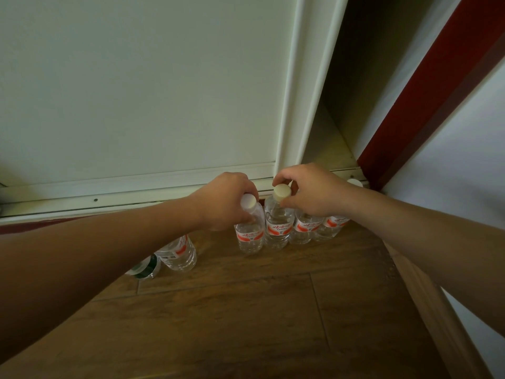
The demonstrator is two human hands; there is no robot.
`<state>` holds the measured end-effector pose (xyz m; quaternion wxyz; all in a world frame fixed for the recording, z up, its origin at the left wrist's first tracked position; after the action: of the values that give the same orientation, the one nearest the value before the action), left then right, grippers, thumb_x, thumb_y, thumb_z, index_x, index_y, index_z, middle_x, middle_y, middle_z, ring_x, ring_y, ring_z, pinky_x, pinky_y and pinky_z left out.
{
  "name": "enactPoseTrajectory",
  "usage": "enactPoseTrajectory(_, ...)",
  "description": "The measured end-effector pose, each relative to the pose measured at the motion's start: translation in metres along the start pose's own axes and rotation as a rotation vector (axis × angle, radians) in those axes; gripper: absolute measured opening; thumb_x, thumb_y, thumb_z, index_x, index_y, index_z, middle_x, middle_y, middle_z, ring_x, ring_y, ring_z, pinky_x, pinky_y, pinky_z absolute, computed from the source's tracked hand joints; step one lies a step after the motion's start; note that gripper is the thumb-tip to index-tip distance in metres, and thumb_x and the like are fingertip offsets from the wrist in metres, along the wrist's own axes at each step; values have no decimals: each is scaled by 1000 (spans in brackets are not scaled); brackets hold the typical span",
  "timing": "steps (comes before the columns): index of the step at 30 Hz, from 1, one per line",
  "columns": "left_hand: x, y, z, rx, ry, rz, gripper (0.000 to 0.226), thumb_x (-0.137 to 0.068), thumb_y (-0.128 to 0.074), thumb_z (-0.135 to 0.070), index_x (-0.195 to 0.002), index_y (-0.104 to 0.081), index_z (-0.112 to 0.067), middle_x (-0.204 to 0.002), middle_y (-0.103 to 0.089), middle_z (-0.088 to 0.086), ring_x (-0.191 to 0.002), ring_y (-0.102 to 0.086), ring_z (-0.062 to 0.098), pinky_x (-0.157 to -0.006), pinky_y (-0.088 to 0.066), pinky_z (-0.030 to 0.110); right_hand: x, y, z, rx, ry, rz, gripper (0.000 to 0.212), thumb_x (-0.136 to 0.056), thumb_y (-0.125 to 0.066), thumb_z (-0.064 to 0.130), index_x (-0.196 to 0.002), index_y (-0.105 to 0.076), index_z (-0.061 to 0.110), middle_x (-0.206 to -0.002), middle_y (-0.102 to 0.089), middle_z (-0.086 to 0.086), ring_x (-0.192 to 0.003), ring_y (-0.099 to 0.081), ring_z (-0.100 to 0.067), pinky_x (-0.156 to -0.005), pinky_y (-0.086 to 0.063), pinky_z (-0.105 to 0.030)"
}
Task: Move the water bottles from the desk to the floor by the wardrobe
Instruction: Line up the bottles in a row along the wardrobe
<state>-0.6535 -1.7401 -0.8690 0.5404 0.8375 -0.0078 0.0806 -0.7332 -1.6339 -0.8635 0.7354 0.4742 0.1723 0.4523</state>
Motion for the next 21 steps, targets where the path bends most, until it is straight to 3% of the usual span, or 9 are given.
enactPoseTrajectory(13, -4, 3, -2, 0, 1, -3, 34, -79, -81, -27, -111, -71, -24, -101, -59, -9, -93, -57, 12, -77, -46, 25, 1, 0, 1, -13, 1, -7, 38, -85, -75, 21, -121, -62, 25, -98, -56, 16, -80, -52, 2, -62, -37, -16)
enactPoseTrajectory(18, -4, 3, -1, -3, -3, -8, 35, -80, -81, -28, -113, -70, -24, -104, -62, -7, -95, -57, 13, -81, -50, 29, 2, 1, 0, -31, -11, -7, 40, -84, -76, 21, -121, -61, 26, -100, -60, 15, -80, -52, 2, -63, -38, -17)
enactPoseTrajectory(21, -3, 3, 0, 11, -5, -9, 34, -80, -80, -33, -112, -71, -24, -103, -62, -8, -94, -57, 12, -82, -51, 31, 2, 2, 0, -37, -13, -10, 41, -85, -75, 19, -123, -61, 25, -90, -54, 22, -77, -51, 5, -61, -37, -15)
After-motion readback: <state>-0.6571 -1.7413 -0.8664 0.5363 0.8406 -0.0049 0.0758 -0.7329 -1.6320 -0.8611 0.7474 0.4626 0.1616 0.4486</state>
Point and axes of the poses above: each hand's wrist, its own x-axis away from the middle knuckle, its own y-axis out of the back of the hand, z = x × y, the point moved 9 cm from there along -x, towards the middle knuckle
